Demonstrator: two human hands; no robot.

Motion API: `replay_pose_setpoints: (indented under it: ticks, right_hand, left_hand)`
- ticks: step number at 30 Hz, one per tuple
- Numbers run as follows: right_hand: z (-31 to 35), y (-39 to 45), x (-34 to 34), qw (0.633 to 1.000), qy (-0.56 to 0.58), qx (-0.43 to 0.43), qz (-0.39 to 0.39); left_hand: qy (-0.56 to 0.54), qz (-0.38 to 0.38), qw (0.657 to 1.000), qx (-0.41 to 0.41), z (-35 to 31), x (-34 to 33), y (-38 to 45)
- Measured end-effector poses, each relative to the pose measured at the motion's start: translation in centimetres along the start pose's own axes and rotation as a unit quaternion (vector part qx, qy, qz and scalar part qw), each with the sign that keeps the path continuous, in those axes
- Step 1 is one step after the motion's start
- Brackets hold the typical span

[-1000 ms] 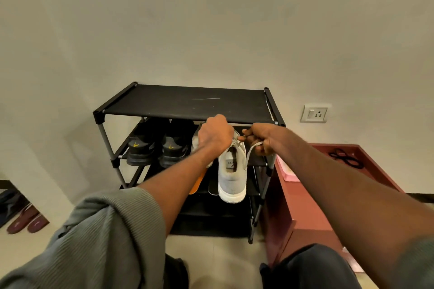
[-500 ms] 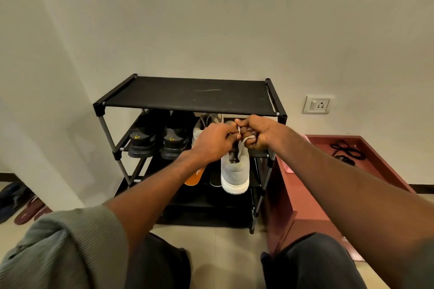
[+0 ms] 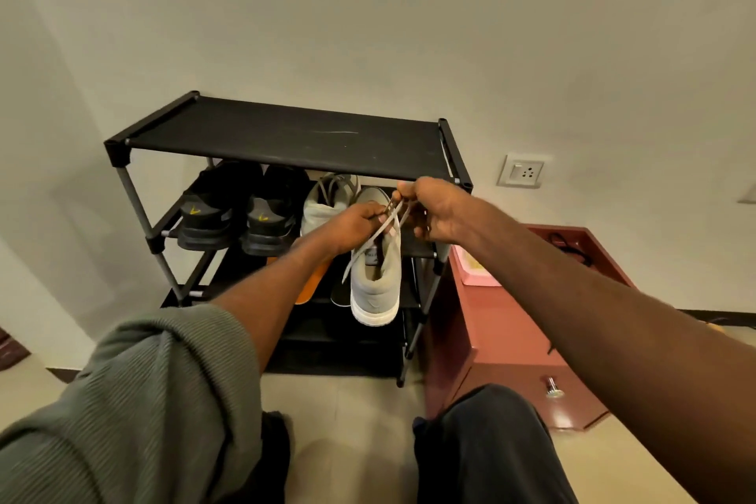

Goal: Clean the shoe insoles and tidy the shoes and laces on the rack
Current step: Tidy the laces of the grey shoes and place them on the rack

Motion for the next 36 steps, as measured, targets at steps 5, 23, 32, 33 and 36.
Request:
replay_pose_setpoints:
  ticks: [5, 23, 32, 33, 36]
  right_hand:
    - [5.3, -3.8, 1.8, 0.997, -0.029, 0.074, -0.024]
    - [4.3, -6.5, -0.3, 0.962, -0.121, 0.235, -0.067]
    - [-0.9, -0.1, -2.1, 0.883, -0.406, 0.202, -0.123]
    - [-1.2, 0.2, -2.4, 0.872, -0.441, 0.188, -0.1]
    - [-1.8, 0.7, -2.9, 0.871, -0.466, 0.152, -0.041]
  left_hand:
    - [0.01, 0.013, 1.0, -0.002, -0.3, -0.1, 0.5]
    - [-0.002, 0.016, 0.998, 0.053, -0.8, 0.9, 2.7]
    - [-0.02, 0.033, 0.995, 0.09, -0.3, 1.5, 2.9]
    - [-0.014, 0.033, 0.995, 0.092, -0.1, 1.5, 3.0]
    - [-0.007, 0.025, 0.995, 0.095, -0.2, 1.6, 3.1]
Point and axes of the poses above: each hand's wrist, its own y-axis towards the middle knuckle, its own x-axis out of the back of the hand, z = x × y, the point moved 4 cm from there along y, towards the middle knuckle, and after that the axes turned 5 degrees about -x, right-handed, at the moved point
